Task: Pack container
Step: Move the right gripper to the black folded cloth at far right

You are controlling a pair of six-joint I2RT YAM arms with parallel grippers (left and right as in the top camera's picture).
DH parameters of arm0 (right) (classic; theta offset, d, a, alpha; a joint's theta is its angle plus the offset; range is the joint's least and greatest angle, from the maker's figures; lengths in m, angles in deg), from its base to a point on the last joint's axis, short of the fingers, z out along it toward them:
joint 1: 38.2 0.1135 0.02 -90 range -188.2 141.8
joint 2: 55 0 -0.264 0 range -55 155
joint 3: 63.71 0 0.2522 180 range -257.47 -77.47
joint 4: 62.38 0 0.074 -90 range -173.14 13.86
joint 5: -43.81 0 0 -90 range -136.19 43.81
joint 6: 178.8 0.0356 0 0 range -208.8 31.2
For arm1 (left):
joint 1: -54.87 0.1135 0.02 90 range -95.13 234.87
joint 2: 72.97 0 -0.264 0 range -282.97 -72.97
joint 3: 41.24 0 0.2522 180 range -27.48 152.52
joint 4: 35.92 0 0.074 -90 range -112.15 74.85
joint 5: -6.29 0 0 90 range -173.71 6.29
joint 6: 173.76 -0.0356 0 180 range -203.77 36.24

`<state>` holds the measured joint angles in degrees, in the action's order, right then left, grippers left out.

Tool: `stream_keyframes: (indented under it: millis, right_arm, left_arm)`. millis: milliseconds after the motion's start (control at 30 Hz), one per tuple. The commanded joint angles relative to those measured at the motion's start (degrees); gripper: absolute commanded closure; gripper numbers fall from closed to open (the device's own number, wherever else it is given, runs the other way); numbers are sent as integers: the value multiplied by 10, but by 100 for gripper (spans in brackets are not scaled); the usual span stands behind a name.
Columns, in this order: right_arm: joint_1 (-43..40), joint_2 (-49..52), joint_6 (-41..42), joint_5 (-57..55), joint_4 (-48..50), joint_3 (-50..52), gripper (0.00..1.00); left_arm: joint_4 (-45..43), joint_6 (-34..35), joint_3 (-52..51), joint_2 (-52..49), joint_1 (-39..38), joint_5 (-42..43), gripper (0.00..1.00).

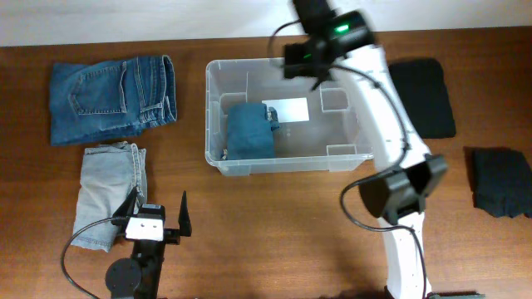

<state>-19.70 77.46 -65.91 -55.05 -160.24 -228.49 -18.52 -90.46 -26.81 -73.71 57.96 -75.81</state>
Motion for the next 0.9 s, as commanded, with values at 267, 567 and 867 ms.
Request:
stream_keyframes:
  millis: [267, 567, 867]
  right_arm:
    - [-253, -16, -1, -48, -92, -45, 1]
    - [-456, -16, 123, 14, -132, 28, 1]
    - [-578, -16, 233, 17, -121, 186, 1]
  left_arm:
    - [3, -7, -2, 3, 4, -4, 1]
    - [3, -7, -2, 3, 4, -4, 1]
    - [3, -7, -2, 3, 4, -4, 1]
